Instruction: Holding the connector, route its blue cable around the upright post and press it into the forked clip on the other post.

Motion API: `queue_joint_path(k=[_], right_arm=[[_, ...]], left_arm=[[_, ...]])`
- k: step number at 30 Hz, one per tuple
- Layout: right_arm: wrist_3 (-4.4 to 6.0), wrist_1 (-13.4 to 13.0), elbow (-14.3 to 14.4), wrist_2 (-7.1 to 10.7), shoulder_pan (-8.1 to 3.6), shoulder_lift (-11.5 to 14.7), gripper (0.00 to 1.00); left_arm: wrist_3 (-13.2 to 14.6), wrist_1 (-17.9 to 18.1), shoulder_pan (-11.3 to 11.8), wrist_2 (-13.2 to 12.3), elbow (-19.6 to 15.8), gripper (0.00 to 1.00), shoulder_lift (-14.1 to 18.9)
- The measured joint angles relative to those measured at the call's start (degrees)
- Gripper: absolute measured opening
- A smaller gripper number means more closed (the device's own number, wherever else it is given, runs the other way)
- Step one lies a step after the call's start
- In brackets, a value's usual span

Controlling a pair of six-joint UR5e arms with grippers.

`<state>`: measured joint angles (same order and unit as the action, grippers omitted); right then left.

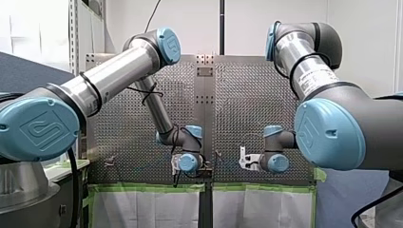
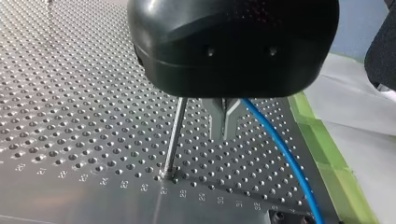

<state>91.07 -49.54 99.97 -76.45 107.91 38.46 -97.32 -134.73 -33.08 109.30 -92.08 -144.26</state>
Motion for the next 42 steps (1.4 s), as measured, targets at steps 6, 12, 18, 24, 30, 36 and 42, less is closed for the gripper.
queue_joint_path(k=[6,12,18,24,30,36,42], right_arm=[[0.00,0.1,-0.3,0.04,-0.34,0.0,0.00],[-0.18,1.3,-0.8,0.06,-0.45,0.0,0.00],[-1.54,3.2,-0.9,-0.37,-0.42,0.0,0.00],[-4.28,5.2,-0.9,-2.61,-0.43,0.2,0.00],[-5.64,5.9,-0.9,-4.53,-0.62,1.2,0.00],[-4.36,5.3,-0.9,-4.45,-0.84,1.7,0.00],[-2.95,4.4,-0.9,-2.52,-0.87,1.7,0.00]], left_arm=[[-0.3,-1.3,-0.3,-0.6,0.8,0.06,0.0],[-0.5,-1.6,-0.6,-0.6,1.1,0.06,0.0],[0.0,-3.3,-1.6,0.8,1.1,0.06,0.0],[0.3,-5.1,-2.7,2.0,1.1,0.06,0.1],[0.3,-5.2,-3.1,2.1,1.1,0.06,0.2],[0.1,-5.2,-3.0,1.9,1.7,0.06,0.2],[-0.3,-4.6,-2.9,0.7,2.5,0.06,0.2]])
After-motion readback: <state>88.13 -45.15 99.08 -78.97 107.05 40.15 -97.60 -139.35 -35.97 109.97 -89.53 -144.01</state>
